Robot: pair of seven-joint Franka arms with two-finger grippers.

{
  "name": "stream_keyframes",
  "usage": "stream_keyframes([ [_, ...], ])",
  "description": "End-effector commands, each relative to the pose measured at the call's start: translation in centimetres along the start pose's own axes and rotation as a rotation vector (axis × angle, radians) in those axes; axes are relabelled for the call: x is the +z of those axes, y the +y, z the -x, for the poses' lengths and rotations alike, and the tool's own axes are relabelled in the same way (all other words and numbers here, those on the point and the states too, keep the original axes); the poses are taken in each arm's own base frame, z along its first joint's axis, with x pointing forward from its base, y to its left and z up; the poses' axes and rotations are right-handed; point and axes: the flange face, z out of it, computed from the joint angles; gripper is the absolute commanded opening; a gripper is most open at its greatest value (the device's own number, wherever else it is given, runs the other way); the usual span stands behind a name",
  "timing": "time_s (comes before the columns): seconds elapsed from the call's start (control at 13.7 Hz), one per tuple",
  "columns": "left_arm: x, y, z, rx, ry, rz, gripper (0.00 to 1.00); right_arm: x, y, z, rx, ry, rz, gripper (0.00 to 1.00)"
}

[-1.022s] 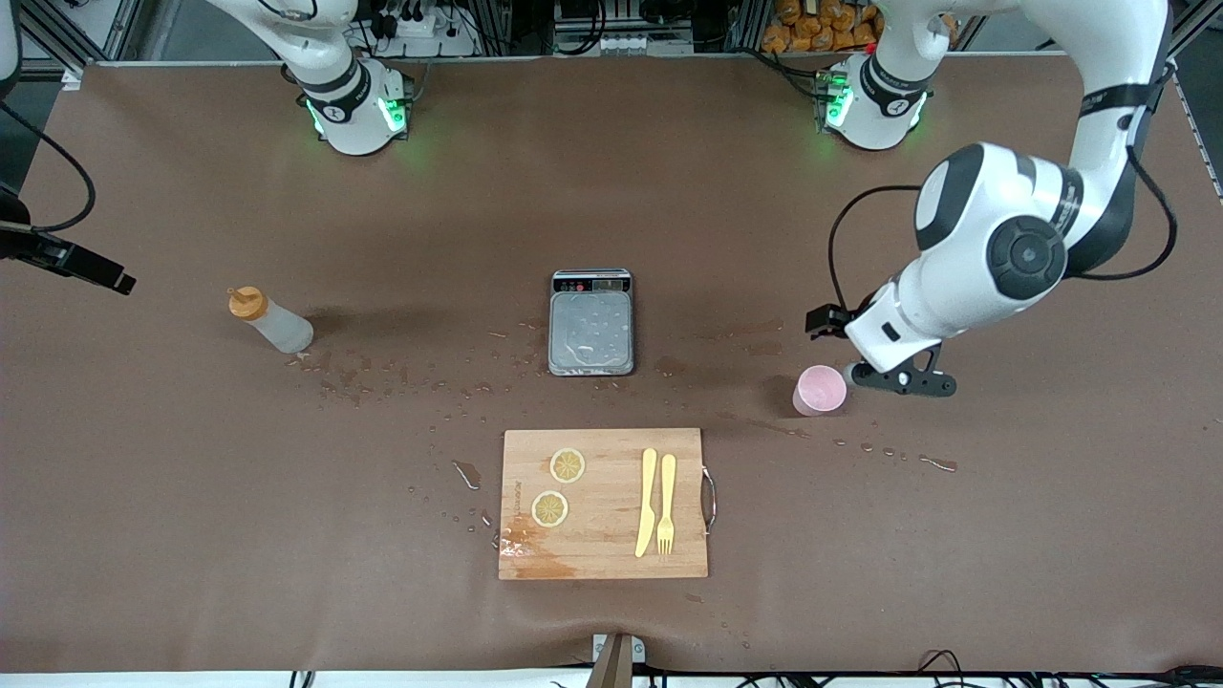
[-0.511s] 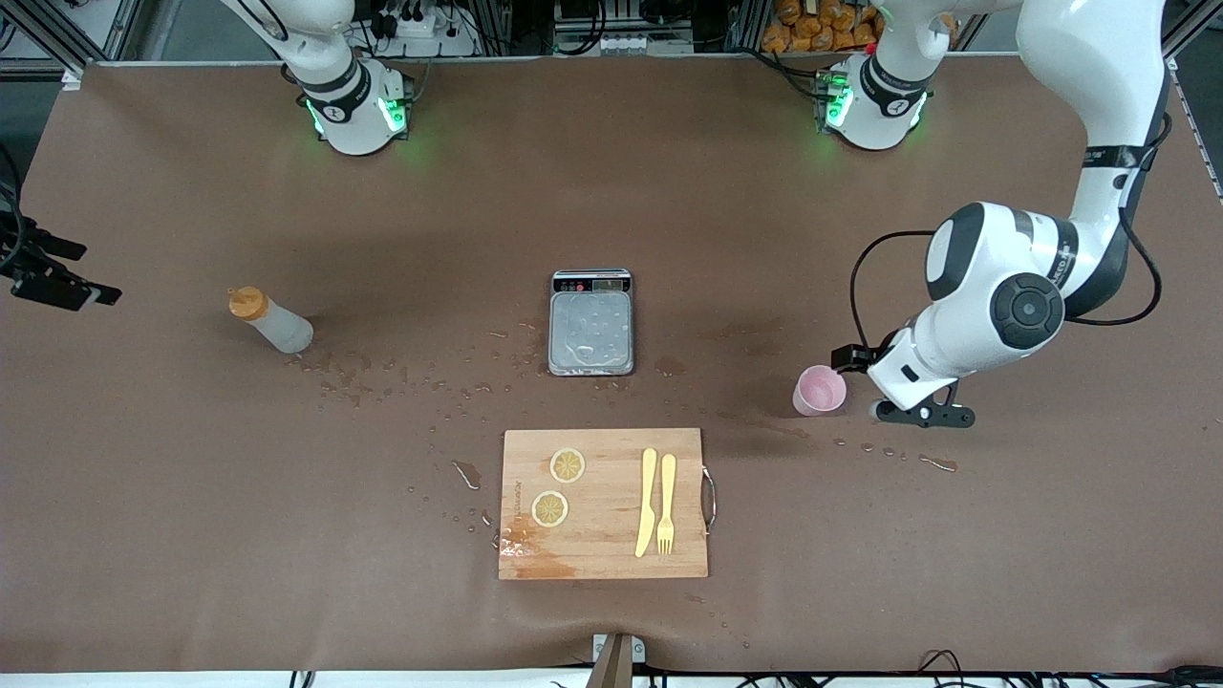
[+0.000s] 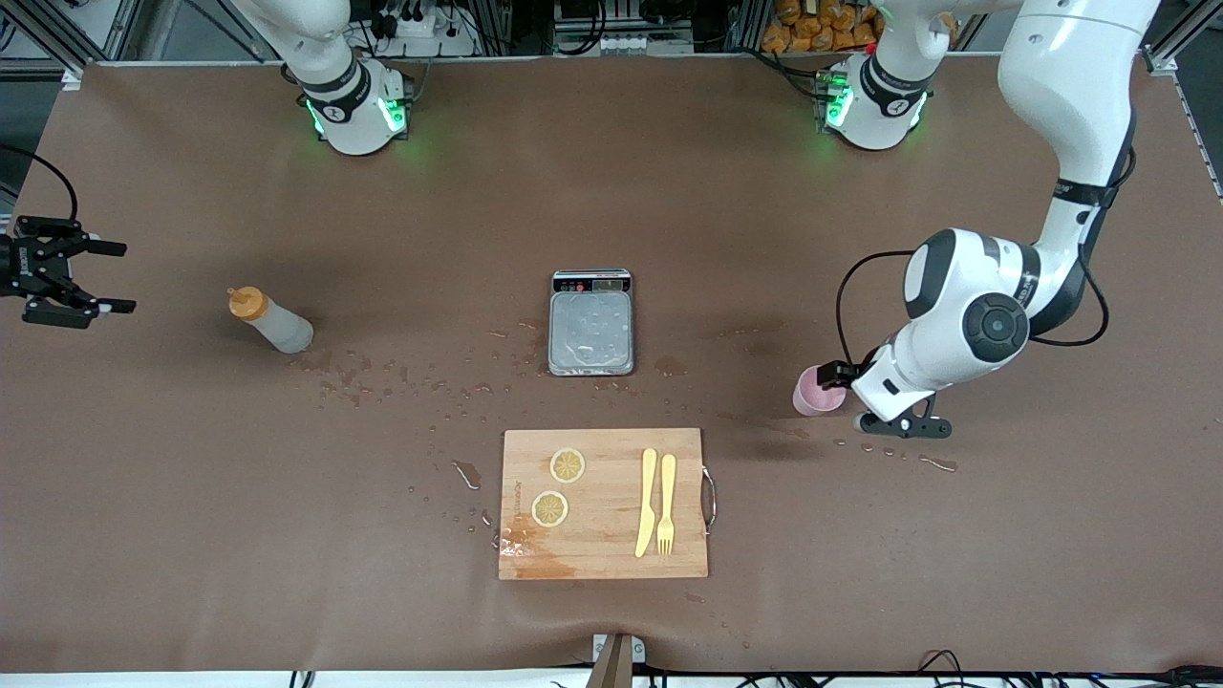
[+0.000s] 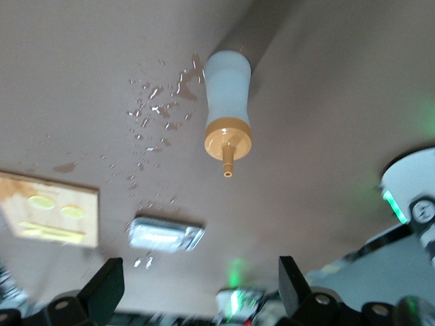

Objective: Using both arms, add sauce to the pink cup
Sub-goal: 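Grasp the pink cup with the left gripper while the right gripper grasps the bottle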

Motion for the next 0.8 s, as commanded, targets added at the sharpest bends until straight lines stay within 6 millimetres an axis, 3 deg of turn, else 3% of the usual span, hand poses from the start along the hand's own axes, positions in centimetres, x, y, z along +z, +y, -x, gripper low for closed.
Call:
stream_keyframes([
  [0.0, 1.0, -0.4, -0.2, -0.003, 0.011, -0.011, 1.0, 0.6, 0.8, -2.4, 0.05, -0.106, -0.035, 1.0],
  [0.29, 2.5, -1.3, 0.0, -0.011, -0.017, -0.01, 1.0, 4.4, 3.3, -9.2, 0.151, -0.245, -0.01, 1.0],
  [0.51, 4.0, -1.3, 0.5, -0.008, -0.046, -0.012, 1.0, 6.3, 4.6, -12.5, 0.196, -0.292, -0.014, 1.0],
  [0.58, 4.4, -1.0, 0.6, -0.003, -0.053, -0.012, 0.87, 7.1, 4.9, -13.5, 0.208, -0.31, -0.012, 1.0],
  [0.73, 4.9, -0.6, 0.7, 0.001, -0.061, -0.012, 0.33, 8.6, 5.8, -15.4, 0.223, -0.35, -0.012, 1.0],
])
